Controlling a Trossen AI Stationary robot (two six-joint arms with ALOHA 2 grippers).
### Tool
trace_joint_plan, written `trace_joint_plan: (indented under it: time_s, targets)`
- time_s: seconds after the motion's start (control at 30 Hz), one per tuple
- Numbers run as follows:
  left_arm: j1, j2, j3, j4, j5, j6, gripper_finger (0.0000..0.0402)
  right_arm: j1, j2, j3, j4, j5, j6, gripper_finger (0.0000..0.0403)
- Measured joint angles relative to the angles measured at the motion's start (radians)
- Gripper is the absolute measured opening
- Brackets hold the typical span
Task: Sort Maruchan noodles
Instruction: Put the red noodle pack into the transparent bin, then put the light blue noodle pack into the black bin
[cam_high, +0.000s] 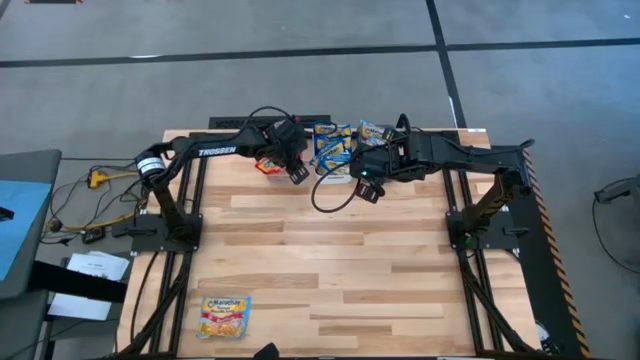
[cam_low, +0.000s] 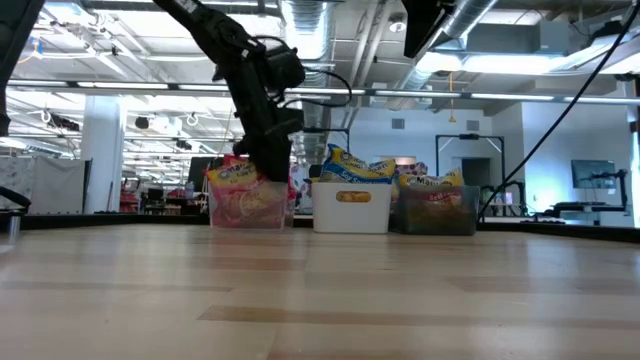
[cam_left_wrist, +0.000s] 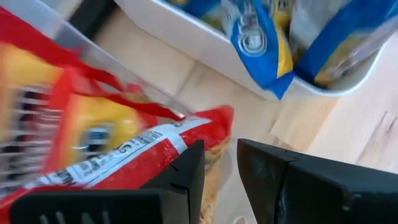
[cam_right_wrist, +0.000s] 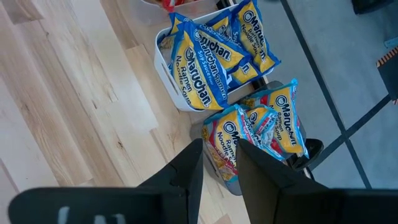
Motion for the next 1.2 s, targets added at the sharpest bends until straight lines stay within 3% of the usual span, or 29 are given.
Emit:
trace_joint_plan:
  time_s: [0.13,0.27,0.63,1.0,1.2]
  targets:
    - [0.0,0.069,0.0,0.004,0.074,0.003,0.0086,0.0,0.0,0.0,0.0,0.0,0.0,0.012]
    - [-0.012,0.117,0.006,0.007,0.066,0.022,0.0086,0.0,0.0,0.0,0.0,0.0,0.0,0.012]
    - [-0.033,0.098,0.096,-0.045,0.069,0.042,0.0086,0.0,0.0,0.0,0.0,0.0,-0.001,0.012]
    - [-0.034,0.095,0.295,-0.336,0.061,0.073,0.0086,0.0,0.0,0.0,-0.001,0.0,-0.001,0.0121]
    - [-0.052,0.01,0.321,-0.482,0.041,0.083,0.0086,0.0,0.0,0.0,-0.003,-0.012,0.026,0.012]
